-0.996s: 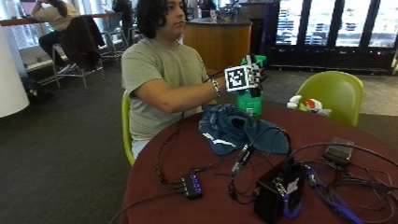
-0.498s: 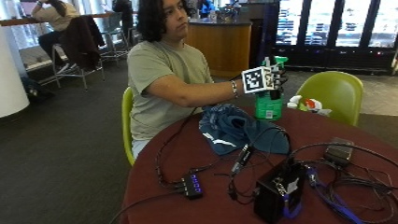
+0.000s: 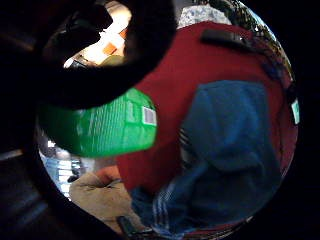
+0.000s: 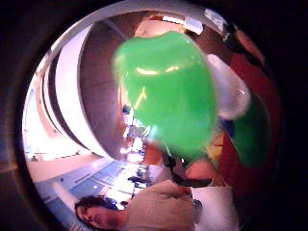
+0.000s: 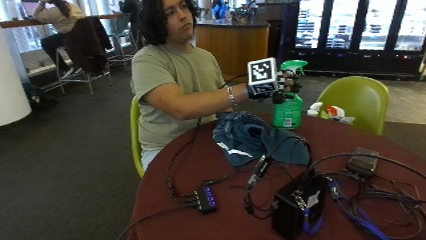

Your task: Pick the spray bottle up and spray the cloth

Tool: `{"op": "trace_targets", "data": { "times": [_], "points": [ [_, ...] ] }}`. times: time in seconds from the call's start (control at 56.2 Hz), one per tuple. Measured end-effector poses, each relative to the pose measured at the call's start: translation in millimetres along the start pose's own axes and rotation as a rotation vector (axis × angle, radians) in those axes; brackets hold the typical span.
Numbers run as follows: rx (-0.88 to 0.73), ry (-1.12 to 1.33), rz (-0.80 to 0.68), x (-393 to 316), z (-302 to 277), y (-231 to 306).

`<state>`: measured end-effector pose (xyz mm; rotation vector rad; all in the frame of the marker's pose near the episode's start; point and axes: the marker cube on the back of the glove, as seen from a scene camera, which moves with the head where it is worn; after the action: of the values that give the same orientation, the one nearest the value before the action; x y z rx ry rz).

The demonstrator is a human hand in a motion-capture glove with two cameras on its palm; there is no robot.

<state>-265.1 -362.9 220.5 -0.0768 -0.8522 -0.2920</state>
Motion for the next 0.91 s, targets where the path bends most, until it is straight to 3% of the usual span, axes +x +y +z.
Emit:
{"op": "trace_targets", "data": {
  "times": [0.267,0.374,0.641,0.907],
  "points": [
    [-0.188,0.43,-0.045,-4,-63,113],
    [-0.167,0.548,-0.031,-3,-87,160],
    [-0.144,0.671,-0.017,3,-127,247],
    [-0.187,0.701,-0.019,17,-144,276]
  ]
}}
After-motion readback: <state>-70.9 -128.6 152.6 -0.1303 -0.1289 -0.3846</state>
